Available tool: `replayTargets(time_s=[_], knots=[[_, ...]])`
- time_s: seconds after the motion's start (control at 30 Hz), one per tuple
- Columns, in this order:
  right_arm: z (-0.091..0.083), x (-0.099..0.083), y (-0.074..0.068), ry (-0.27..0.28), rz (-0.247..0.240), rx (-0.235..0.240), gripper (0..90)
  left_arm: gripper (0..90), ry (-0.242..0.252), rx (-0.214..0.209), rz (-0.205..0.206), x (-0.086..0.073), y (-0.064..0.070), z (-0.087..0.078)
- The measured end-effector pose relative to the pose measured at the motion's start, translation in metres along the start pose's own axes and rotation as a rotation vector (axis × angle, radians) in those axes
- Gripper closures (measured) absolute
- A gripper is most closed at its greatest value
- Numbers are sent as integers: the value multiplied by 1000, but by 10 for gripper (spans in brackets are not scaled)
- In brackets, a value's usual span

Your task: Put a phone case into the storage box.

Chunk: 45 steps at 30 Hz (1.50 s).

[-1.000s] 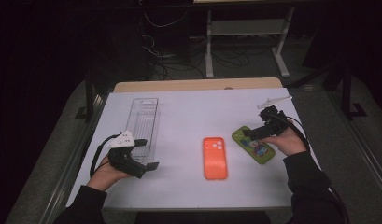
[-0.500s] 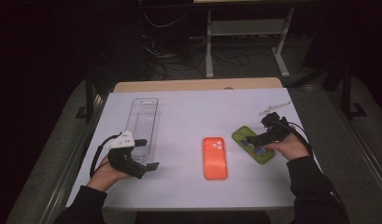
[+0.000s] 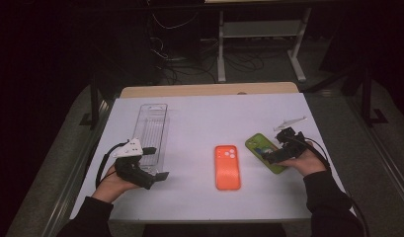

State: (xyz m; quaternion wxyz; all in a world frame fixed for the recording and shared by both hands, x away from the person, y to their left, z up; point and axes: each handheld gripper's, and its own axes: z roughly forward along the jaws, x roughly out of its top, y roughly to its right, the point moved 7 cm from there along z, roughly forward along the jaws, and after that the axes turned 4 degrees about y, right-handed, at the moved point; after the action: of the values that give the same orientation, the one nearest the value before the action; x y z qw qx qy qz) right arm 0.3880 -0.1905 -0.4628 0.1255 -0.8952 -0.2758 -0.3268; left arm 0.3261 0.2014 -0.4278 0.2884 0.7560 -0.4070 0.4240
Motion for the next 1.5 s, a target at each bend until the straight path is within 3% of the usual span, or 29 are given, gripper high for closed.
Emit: replayTargets(time_s=[0.13,0.43,0.77,1.07,1.43,1.5], knots=[[3,-5,-1,-19,-15,-6,0,0,1,0,1,0,0,0],[14,-19,4,-82,3,-6,0,0,-7,-2,7,-1,0,1],[25,-31,4,-167,-34,-25,0,0,-12,-2,10,-1,0,1],[24,-35,4,-174,-16,4,38,0,-13,-1,13,-1,1,2],[23,-35,4,-192,-21,-6,66,0,-20,0,12,-1,1,1],[21,-35,5,-190,-13,-14,107,0,-16,-1,8,-1,2,2]])
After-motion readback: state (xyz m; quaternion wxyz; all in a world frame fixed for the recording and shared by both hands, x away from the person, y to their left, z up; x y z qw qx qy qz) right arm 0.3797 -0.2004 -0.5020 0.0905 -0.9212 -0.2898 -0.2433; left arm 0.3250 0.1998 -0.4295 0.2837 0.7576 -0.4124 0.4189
